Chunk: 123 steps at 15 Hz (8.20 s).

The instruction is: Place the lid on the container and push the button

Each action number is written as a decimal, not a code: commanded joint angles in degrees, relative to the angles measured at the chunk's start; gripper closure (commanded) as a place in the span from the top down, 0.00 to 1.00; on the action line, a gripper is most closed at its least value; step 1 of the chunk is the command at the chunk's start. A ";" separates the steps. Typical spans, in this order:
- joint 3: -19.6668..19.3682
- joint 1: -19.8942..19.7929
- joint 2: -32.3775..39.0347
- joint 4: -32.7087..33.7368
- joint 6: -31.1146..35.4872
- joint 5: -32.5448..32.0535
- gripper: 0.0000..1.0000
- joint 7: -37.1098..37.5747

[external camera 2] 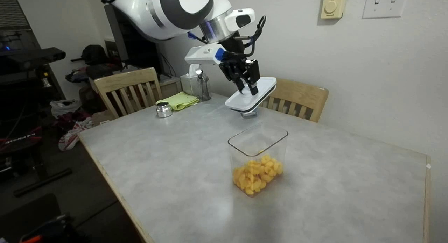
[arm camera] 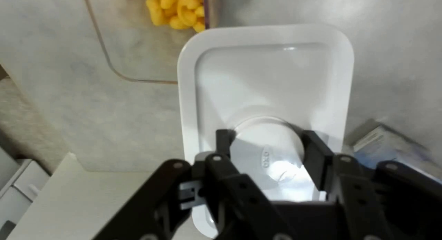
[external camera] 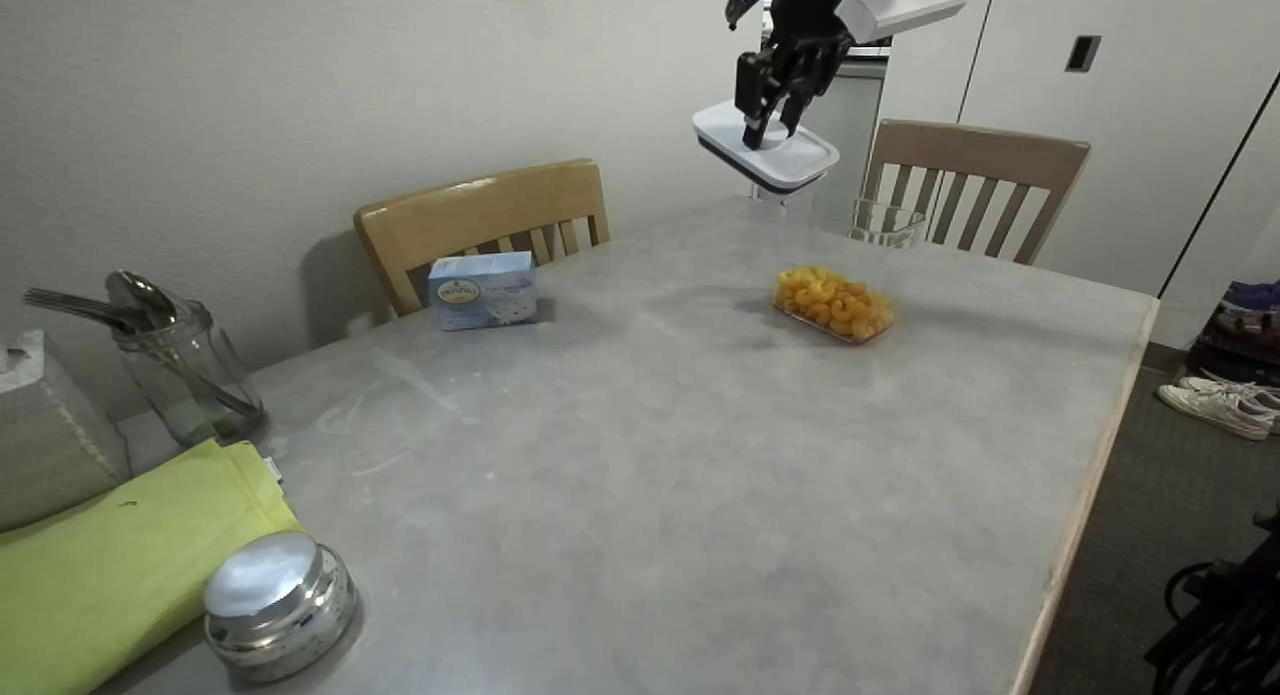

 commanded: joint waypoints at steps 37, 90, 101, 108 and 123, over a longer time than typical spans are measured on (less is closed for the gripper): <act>1.25 -11.26 2.02 -4.73 -0.31 18.75 0.29 -31.66; 1.29 -11.30 1.96 -3.67 -8.65 16.21 0.00 -23.06; 0.46 -11.20 6.21 -4.28 -6.93 14.03 0.00 -18.16; 2.16 -10.13 -5.23 -7.35 -2.33 14.98 0.00 -19.65; 2.03 -7.95 -7.23 -8.83 -3.60 15.45 1.00 -17.62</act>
